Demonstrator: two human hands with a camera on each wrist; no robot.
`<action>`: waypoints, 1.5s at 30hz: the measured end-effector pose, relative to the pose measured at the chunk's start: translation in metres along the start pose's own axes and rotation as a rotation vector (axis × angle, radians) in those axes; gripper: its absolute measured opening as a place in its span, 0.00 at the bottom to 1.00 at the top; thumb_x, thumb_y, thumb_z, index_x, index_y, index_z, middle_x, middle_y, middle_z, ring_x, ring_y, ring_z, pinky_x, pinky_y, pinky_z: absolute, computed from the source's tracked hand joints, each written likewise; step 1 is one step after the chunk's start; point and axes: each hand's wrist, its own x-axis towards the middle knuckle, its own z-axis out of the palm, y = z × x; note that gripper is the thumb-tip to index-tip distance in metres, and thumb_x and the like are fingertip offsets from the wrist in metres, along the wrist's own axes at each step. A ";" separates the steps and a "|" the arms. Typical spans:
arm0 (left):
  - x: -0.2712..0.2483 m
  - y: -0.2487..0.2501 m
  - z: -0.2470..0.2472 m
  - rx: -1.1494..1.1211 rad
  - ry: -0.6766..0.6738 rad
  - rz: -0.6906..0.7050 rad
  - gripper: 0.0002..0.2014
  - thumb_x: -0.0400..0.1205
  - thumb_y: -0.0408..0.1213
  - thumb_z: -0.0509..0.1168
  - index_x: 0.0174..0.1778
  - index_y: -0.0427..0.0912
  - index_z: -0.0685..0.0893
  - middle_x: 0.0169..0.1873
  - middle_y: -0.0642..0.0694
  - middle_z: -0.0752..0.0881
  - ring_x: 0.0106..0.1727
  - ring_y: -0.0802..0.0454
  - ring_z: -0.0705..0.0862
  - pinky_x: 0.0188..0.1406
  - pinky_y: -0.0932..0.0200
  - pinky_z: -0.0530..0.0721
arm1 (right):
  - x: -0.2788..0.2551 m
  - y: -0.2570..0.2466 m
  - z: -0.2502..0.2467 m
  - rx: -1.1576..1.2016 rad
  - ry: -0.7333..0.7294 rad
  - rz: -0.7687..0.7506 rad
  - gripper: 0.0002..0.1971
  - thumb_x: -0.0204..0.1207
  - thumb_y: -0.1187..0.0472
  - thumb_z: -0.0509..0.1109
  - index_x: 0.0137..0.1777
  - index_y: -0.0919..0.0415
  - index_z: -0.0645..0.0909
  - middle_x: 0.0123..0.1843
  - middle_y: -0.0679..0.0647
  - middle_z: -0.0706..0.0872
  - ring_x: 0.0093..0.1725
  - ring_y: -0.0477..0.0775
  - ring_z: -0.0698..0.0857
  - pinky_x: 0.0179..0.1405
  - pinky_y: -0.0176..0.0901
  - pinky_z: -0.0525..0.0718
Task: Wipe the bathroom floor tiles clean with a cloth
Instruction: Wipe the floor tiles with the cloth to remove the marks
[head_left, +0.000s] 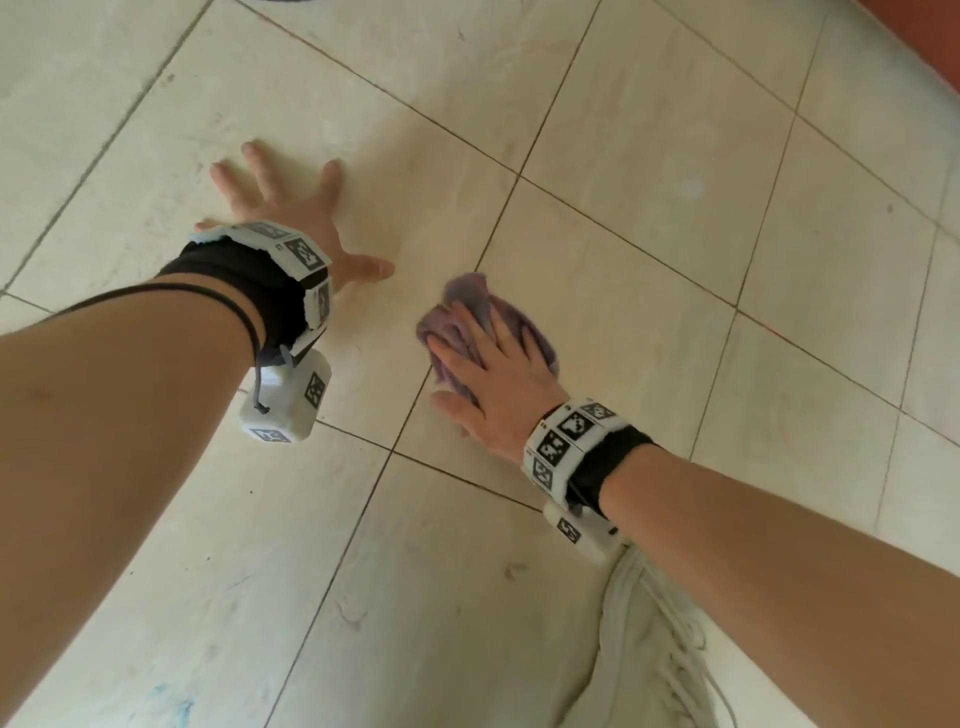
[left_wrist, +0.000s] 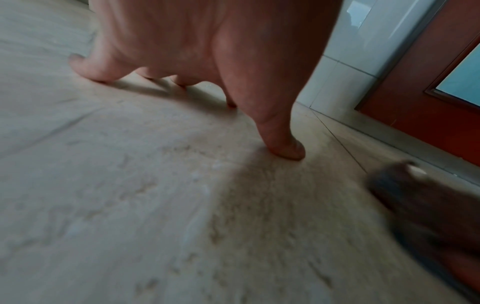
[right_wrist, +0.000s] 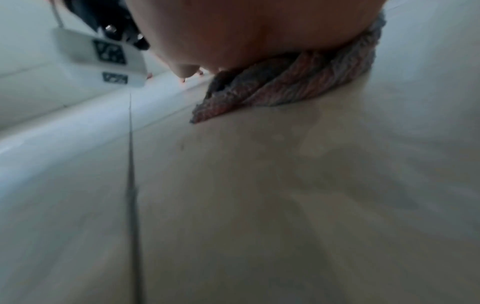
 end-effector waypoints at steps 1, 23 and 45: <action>0.000 -0.001 0.000 0.013 0.004 0.004 0.57 0.66 0.76 0.66 0.83 0.67 0.39 0.83 0.40 0.29 0.81 0.24 0.33 0.70 0.13 0.54 | -0.013 0.008 0.008 -0.001 -0.005 0.014 0.40 0.72 0.30 0.26 0.85 0.40 0.38 0.86 0.47 0.31 0.85 0.56 0.32 0.82 0.61 0.37; 0.045 0.072 -0.021 -0.018 -0.011 -0.013 0.66 0.57 0.75 0.74 0.84 0.64 0.39 0.81 0.32 0.27 0.80 0.20 0.33 0.74 0.17 0.50 | 0.108 0.118 -0.097 0.174 0.177 0.250 0.29 0.86 0.38 0.43 0.85 0.35 0.42 0.86 0.43 0.33 0.85 0.57 0.34 0.82 0.66 0.40; 0.081 0.121 -0.045 -0.128 -0.070 -0.176 0.66 0.56 0.77 0.72 0.81 0.71 0.34 0.79 0.34 0.23 0.76 0.13 0.31 0.69 0.13 0.51 | 0.162 0.148 -0.159 0.069 0.077 0.063 0.31 0.84 0.36 0.41 0.85 0.37 0.38 0.86 0.46 0.29 0.84 0.60 0.32 0.81 0.71 0.39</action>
